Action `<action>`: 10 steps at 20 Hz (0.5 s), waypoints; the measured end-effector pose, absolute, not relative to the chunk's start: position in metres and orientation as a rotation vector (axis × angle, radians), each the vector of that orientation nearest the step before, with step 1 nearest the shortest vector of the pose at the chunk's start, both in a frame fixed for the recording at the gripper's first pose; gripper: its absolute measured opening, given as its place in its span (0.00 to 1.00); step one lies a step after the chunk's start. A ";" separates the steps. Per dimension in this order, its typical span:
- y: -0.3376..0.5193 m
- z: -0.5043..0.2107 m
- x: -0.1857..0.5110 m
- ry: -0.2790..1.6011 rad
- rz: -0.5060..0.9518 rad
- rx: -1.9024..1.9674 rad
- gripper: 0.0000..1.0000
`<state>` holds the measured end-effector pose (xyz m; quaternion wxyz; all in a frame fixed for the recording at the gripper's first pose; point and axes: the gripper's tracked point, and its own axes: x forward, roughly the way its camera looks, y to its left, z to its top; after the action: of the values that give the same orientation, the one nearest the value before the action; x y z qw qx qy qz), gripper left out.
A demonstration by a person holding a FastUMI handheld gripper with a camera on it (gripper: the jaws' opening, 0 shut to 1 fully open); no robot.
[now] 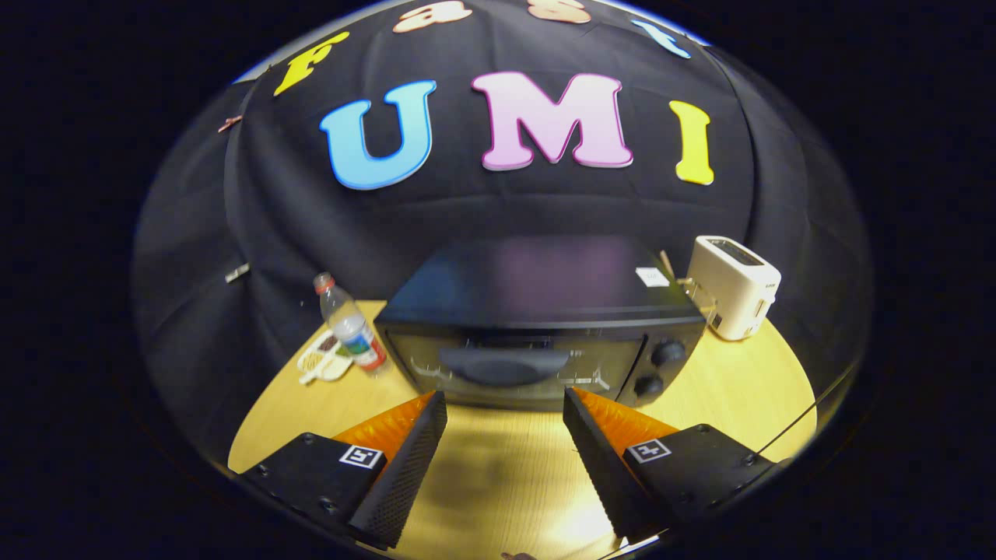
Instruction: Open the toaster oven, put the food inside, and close the toaster oven door.
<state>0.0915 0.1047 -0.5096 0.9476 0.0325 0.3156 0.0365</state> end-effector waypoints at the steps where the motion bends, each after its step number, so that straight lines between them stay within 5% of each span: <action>1: 0.103 -0.509 0.106 0.621 0.060 0.066 0.97; 10: 0.107 -0.535 0.151 0.618 -0.026 0.039 0.97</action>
<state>0.1509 0.1071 -0.5350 0.9524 0.0192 0.3041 -0.0125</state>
